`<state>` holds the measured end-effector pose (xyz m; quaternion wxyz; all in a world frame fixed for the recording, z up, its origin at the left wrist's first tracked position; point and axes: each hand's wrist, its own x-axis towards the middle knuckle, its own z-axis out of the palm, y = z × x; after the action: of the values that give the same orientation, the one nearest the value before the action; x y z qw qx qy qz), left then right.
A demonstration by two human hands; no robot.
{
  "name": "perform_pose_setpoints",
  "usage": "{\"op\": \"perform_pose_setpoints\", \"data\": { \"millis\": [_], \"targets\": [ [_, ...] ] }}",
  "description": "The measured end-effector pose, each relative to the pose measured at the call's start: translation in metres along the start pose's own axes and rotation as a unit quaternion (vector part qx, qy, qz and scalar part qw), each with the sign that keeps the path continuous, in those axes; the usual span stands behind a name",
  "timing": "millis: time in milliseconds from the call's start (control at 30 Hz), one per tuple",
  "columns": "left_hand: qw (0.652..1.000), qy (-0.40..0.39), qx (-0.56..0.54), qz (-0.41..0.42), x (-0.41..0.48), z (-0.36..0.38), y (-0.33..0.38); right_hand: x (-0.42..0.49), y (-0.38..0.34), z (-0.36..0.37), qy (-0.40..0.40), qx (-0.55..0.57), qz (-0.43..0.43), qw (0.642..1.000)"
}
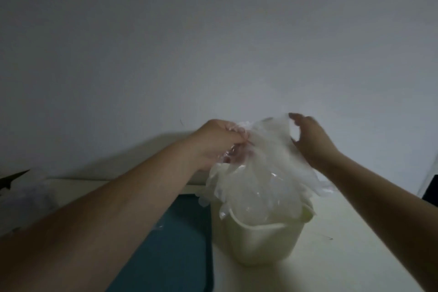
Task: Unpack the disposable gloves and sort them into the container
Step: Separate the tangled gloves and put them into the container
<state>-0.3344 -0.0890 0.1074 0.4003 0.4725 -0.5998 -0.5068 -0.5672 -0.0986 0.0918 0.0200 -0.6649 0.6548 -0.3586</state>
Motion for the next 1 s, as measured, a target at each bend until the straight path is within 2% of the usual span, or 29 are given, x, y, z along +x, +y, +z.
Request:
{"op": "perform_pose_setpoints", "data": {
  "millis": [33, 133, 233, 333, 467, 633, 833, 933, 1000],
  "targets": [
    [1.000, 0.015, 0.020, -0.015, 0.009, 0.004, -0.008, 0.003, 0.006, -0.008, 0.028, -0.011, -0.006, 1.000],
    [0.996, 0.065, 0.049, -0.045, 0.028, 0.013, -0.032, -0.011, 0.001, -0.029, 0.030, 0.004, -0.014, 0.999],
    [0.992, 0.099, 0.037, -0.062, 0.037, 0.023, -0.047, -0.036, -0.031, -0.024, -0.099, 0.017, -0.055, 0.993],
    [0.989, 0.134, 0.027, -0.052, 0.044, 0.028, -0.053, -0.053, -0.060, 0.004, -0.251, -0.015, -0.044, 0.967],
    [0.980, 0.194, 0.030, -0.025, 0.032, 0.006, -0.054, -0.052, -0.076, 0.047, -0.345, -0.052, -0.034, 0.937],
    [0.979, 0.202, 0.034, -0.016, 0.009, -0.034, -0.066, -0.046, -0.071, 0.079, -0.408, -0.128, -0.063, 0.902],
    [0.984, 0.176, 0.019, -0.007, -0.013, -0.054, -0.073, -0.057, -0.059, 0.094, -0.439, -0.275, -0.091, 0.851],
    [0.987, 0.156, 0.041, 0.000, -0.029, -0.057, -0.079, -0.060, -0.064, 0.089, -0.426, -0.312, -0.106, 0.842],
    [0.986, 0.153, 0.067, 0.009, -0.040, -0.062, -0.085, -0.057, -0.073, 0.075, -0.408, -0.310, -0.101, 0.853]
  ]
}}
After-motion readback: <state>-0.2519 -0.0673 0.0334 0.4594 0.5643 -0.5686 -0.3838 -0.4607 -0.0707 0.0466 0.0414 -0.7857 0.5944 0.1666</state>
